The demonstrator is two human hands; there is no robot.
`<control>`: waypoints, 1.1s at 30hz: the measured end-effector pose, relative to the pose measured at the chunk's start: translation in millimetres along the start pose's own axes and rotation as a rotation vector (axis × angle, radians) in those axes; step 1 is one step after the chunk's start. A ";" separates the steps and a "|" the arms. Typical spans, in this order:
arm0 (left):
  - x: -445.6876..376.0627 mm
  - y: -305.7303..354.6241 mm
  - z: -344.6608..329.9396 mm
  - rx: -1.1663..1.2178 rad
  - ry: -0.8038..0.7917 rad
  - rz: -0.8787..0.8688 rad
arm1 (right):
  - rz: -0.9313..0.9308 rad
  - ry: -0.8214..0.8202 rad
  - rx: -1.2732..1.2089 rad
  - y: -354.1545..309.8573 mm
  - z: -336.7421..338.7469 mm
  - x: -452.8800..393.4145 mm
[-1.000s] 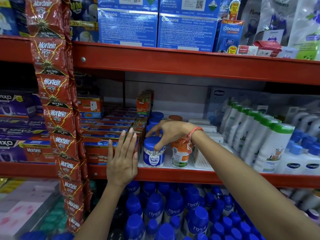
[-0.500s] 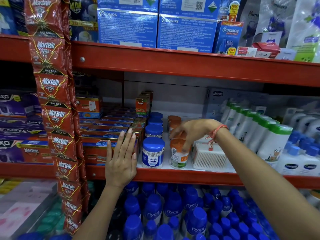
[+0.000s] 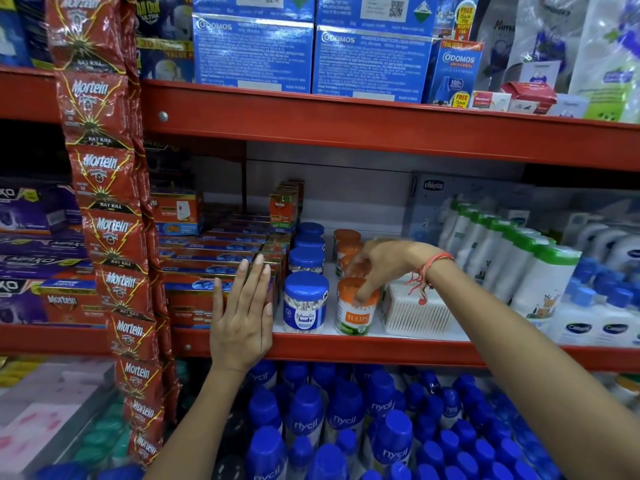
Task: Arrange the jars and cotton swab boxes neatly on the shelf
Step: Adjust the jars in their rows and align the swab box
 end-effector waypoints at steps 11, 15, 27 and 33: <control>0.9 0.0 -5.1 0.001 -0.058 0.007 | 0.016 -0.031 -0.093 11.9 -12.5 -24.9; 1.3 -1.4 -4.8 -0.009 -0.057 0.006 | 0.022 -0.032 -0.120 12.9 -14.1 -25.5; 1.2 4.5 10.6 0.101 -0.088 0.086 | 0.004 0.315 -0.403 43.6 -6.3 9.7; -24.8 97.2 45.3 0.553 -0.124 -0.072 | -0.463 0.674 -0.474 123.7 -28.2 43.6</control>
Point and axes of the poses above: each hand's wrist, its own x-axis away from the middle knuckle, its own z-axis out of the back of the hand, y = z × x, the point moved 6 cm from there along -x, towards the middle knuckle, and after that the axes turned 3 degrees about -x, right-handed, at the moved point
